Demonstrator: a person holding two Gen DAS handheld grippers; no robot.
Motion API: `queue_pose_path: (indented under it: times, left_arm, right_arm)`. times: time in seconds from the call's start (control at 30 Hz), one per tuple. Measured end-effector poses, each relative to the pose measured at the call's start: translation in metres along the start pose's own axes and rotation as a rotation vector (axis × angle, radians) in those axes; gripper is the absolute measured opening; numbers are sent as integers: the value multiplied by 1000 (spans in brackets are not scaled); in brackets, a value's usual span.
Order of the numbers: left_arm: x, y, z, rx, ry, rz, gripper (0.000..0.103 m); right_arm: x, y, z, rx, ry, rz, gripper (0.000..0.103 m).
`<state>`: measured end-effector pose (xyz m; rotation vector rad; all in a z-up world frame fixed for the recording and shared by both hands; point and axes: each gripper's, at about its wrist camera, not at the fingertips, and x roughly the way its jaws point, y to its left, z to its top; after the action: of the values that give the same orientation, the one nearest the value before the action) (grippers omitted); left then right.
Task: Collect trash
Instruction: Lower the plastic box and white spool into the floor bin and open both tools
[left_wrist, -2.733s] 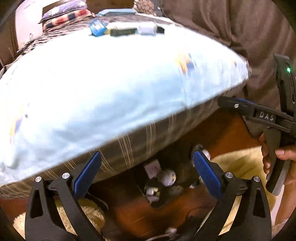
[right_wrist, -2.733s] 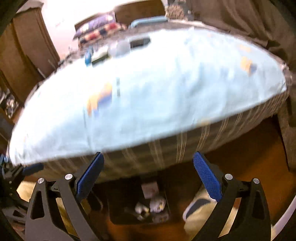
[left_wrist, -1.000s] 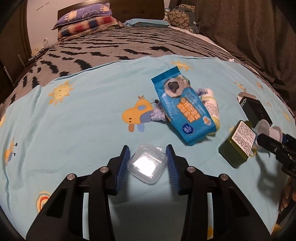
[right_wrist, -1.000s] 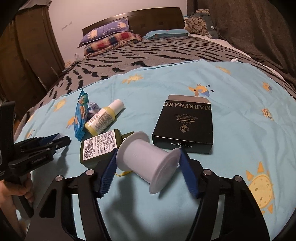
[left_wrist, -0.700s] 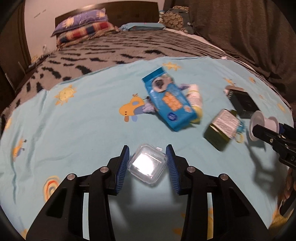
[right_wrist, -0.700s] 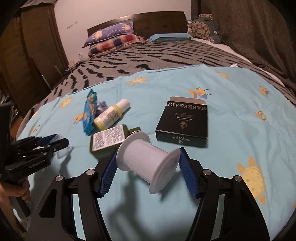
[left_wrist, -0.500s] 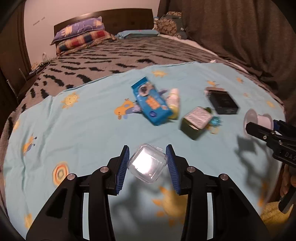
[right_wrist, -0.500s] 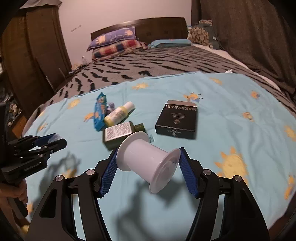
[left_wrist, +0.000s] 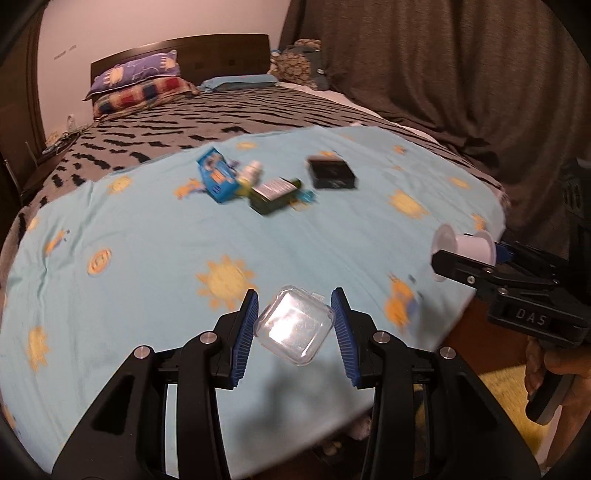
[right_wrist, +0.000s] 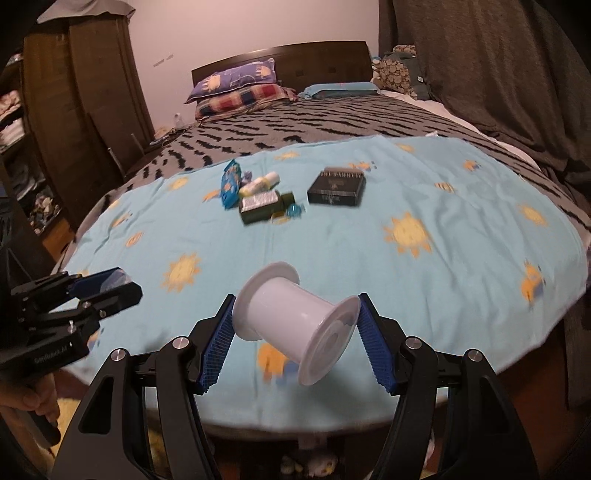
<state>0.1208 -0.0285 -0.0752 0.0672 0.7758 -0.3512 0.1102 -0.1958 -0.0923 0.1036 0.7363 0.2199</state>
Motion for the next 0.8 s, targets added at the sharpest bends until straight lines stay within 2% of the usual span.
queue_pose_path:
  times: [0.37,0.57,0.67,0.8]
  left_arm:
    - [-9,-43,-80,-19,74,-75,39]
    - [9,-63,-127,-26,154,-110,39]
    - [22,-72,-147,-8,191,-108,39]
    - [40,-74,-170,-23,240,-112,39]
  right_arm:
    - [-22,-7,-76,27,68,2,65]
    - [-14,-13,-112,33,120,-32,65]
    - [-3,-16,-133,31,160,-62,65]
    - [11,-22,-157,46,214,-60,65]
